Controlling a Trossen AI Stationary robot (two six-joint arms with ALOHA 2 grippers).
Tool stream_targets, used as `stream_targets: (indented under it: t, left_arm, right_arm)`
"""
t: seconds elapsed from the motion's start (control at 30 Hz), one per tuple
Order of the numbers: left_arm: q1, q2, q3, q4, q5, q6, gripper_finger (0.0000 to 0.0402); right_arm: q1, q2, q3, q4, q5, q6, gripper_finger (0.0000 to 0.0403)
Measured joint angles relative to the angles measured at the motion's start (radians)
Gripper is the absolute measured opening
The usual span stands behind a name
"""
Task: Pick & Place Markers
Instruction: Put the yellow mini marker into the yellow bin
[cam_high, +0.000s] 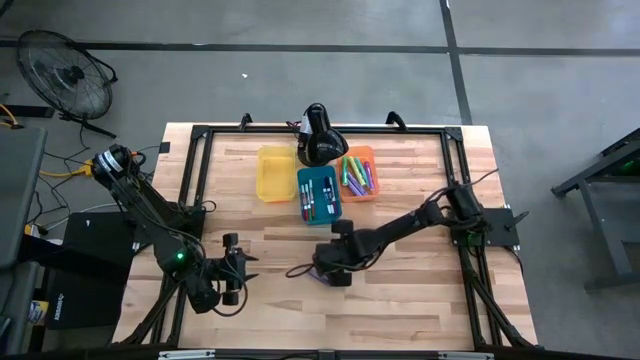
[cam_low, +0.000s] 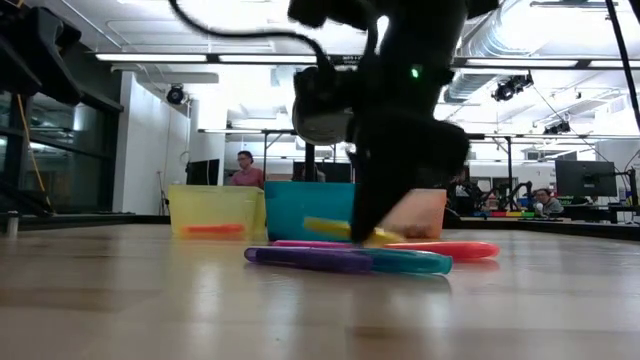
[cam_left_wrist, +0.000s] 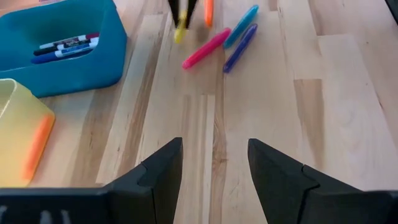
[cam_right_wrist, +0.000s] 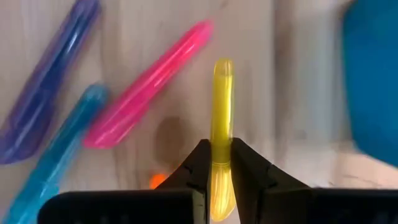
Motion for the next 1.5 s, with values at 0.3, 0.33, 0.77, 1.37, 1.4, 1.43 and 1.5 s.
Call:
stream_targets:
  t: [0.3, 0.33, 0.77, 1.37, 1.4, 1.43, 1.5]
  left_arm:
    - [0.000, 0.000, 0.000, 0.031, -0.031, 0.005, 0.0177]
    - [0.000, 0.000, 0.000, 0.036, -0.035, 0.012, 0.0177]
    - [0.001, 0.000, 0.000, 0.392, -0.206, 0.359, 0.0177]
    - [0.123, 0.000, 0.000, 0.677, -0.055, 0.598, 0.0177]
    - [0.134, 0.000, 0.000, 0.690, -0.022, 0.611, 0.0177]
    - [0.143, 0.000, 0.000, 0.702, 0.008, 0.620, 0.0177]
    - [0.155, 0.000, 0.000, 0.715, 0.049, 0.633, 0.0177]
  right_arm:
    - [0.040, -0.042, 0.001, 0.156, 0.078, -0.005, 0.0029]
    - [0.047, -0.047, 0.002, 0.176, 0.094, -0.009, 0.0029]
    - [0.138, -0.060, 0.002, 0.590, 0.281, -0.219, 0.0029]
    - [0.170, -0.062, 0.003, 0.930, 0.344, -0.476, 0.0029]
    - [0.170, -0.062, 0.003, 0.926, 0.345, -0.476, 0.0029]
    - [0.170, -0.062, 0.003, 0.925, 0.345, -0.476, 0.0029]
    - [0.170, -0.062, 0.003, 0.925, 0.345, -0.476, 0.0029]
